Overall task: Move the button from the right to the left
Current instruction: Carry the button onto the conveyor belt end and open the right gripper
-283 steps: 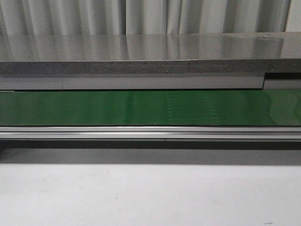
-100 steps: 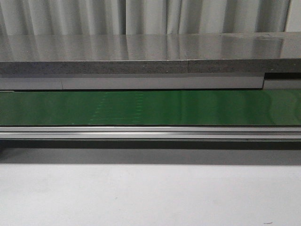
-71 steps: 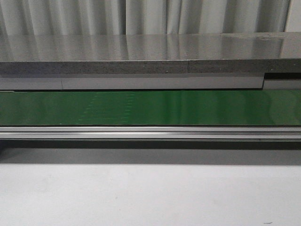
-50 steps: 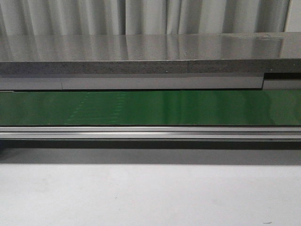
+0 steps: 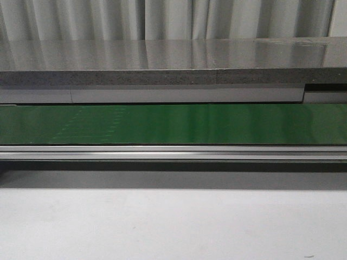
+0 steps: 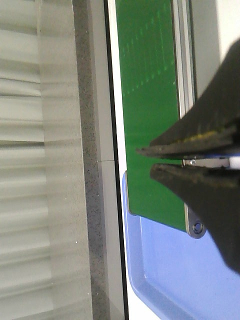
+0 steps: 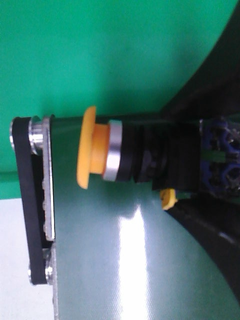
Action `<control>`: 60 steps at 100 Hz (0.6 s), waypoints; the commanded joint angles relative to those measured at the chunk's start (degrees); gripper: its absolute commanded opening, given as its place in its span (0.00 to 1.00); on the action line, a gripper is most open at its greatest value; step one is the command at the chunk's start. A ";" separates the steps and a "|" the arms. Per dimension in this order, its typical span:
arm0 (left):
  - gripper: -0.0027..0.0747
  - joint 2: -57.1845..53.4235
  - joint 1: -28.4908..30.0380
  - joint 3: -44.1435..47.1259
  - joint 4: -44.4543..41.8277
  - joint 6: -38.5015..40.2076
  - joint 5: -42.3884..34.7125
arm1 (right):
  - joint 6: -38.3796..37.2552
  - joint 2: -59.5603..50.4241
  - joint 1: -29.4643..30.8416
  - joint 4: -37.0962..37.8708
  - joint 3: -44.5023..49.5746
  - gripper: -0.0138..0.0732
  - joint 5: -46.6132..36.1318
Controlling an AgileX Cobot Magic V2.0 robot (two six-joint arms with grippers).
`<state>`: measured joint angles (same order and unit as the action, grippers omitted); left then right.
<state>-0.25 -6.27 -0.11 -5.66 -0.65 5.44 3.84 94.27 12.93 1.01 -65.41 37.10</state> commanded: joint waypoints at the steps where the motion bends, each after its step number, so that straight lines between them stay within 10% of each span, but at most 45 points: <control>1: 0.04 -2.12 0.00 2.32 0.32 0.65 -4.65 | 1.30 -2.90 -0.08 -1.01 -1.41 0.56 -1.29; 60: 0.04 -2.12 0.00 2.32 0.32 0.65 -4.65 | 5.33 -8.58 -0.19 -4.15 -1.34 0.72 -2.58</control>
<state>-0.25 -6.27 -0.11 -5.66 -0.65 5.44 8.05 90.89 12.88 -2.94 -65.41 37.67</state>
